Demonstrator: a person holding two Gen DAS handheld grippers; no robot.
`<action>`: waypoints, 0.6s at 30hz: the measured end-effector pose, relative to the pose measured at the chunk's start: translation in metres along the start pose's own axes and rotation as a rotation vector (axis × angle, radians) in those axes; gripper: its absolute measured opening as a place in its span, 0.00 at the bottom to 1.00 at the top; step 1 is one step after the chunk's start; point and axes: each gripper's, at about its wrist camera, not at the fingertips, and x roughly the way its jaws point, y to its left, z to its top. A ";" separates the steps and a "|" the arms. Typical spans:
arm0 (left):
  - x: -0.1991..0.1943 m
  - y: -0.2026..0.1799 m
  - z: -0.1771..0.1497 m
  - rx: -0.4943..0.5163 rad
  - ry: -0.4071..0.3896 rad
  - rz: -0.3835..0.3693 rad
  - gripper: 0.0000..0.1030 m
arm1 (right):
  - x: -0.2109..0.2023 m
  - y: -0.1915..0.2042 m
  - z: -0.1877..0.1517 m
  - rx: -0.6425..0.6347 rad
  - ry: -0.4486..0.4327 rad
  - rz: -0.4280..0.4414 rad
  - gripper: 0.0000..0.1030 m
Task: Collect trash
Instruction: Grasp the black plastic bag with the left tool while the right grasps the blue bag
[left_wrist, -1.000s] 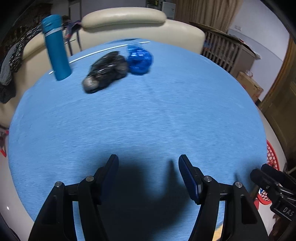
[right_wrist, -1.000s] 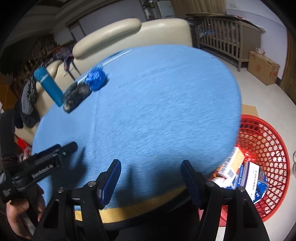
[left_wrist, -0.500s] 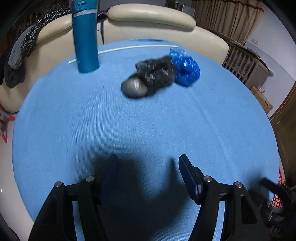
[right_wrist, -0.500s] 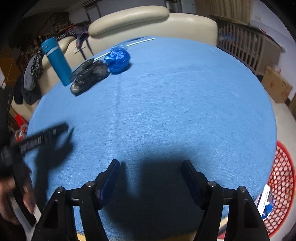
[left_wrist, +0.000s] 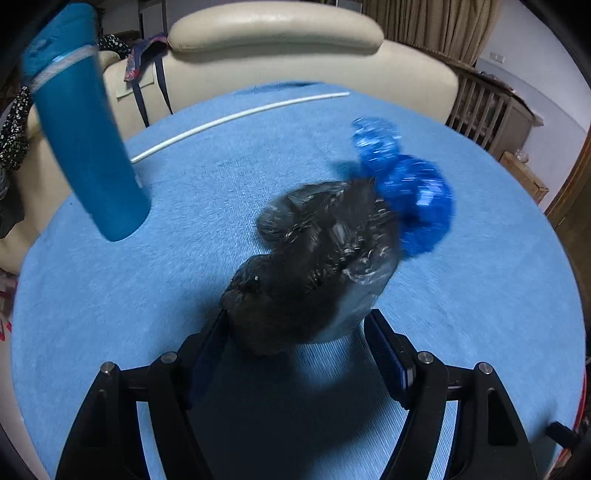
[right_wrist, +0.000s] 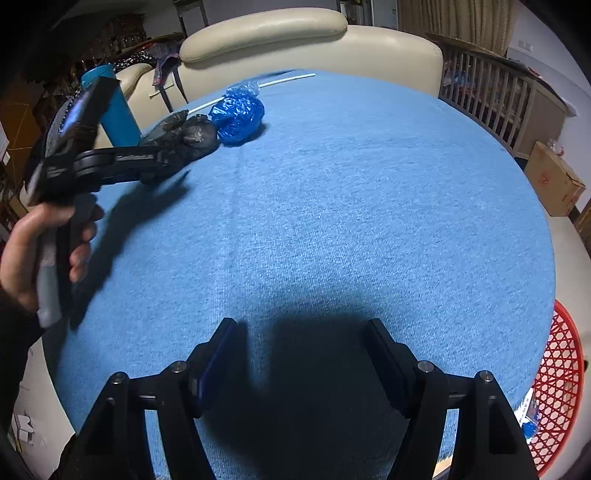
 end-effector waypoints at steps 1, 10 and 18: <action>0.004 0.001 0.001 -0.006 0.011 -0.007 0.74 | 0.001 0.001 0.001 0.001 0.001 -0.002 0.72; -0.008 0.025 -0.011 -0.092 -0.028 -0.019 0.32 | 0.011 -0.002 0.027 0.030 0.004 -0.011 0.72; -0.041 0.041 -0.060 -0.118 -0.024 0.015 0.31 | 0.031 0.021 0.123 0.001 -0.120 0.033 0.72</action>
